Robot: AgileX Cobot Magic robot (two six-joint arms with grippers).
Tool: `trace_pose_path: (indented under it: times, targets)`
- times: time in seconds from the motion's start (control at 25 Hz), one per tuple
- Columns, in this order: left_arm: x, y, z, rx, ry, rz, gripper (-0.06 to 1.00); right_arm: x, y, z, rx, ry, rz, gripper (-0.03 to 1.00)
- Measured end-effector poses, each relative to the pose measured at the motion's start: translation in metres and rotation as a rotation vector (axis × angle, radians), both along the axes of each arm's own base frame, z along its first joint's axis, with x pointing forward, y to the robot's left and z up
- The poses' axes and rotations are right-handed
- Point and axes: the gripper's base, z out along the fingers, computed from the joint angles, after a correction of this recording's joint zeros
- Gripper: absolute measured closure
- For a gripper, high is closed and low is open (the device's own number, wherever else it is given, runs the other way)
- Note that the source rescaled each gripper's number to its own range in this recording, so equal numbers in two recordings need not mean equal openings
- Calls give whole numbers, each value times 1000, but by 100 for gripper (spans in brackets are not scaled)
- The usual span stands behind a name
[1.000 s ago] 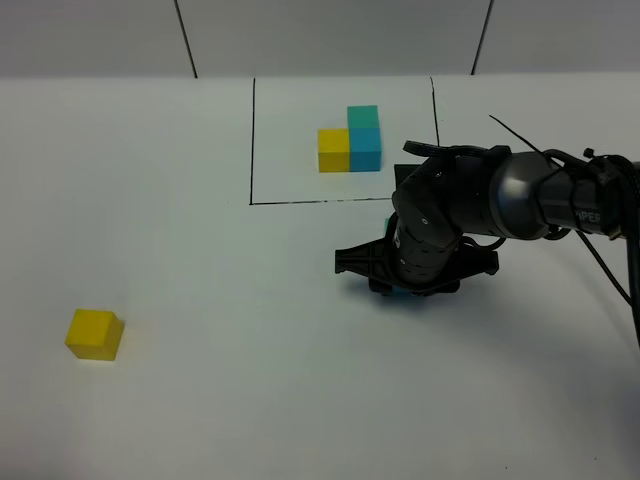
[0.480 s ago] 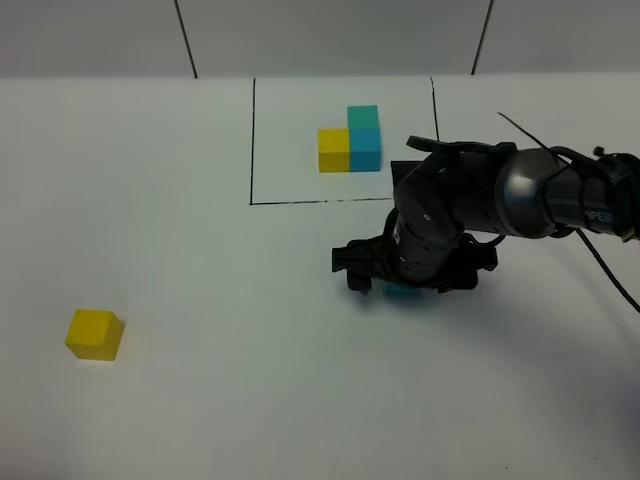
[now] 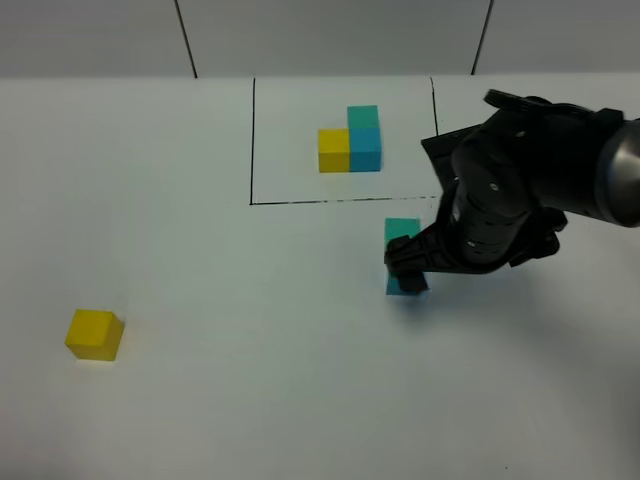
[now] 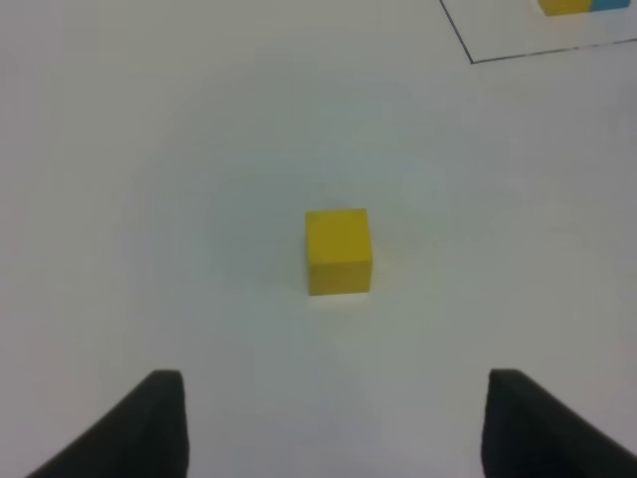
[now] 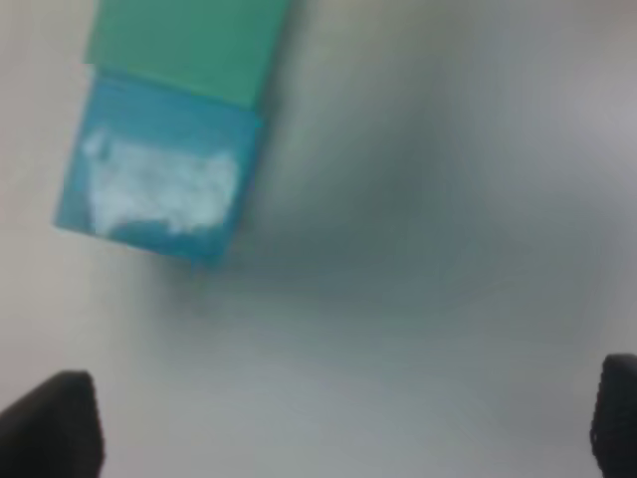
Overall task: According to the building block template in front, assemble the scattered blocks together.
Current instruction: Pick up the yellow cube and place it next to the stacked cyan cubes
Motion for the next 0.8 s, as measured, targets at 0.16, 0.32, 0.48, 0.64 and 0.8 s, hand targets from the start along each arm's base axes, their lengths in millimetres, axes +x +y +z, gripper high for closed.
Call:
trace_pose_path:
  times: [0.16,0.32,0.48,0.64,0.8]
  targets:
    - [0,0,0,0,0,0,55,-24,-22,7,4,-2,-11,-3]
    - [0,0,0,0,0,0,55,-50,-38,23,22,-38,-11,-3]
    - [0,0,0,0,0,0,55,-56,-69,54,40,-109,-82,-3]
    - [0,0,0,0,0,0,55,-56,-120,76,39,-164,-172,-3]
    - [0,0,0,0,0,0,55,-63,-151,86,81,-161,-203,-3]
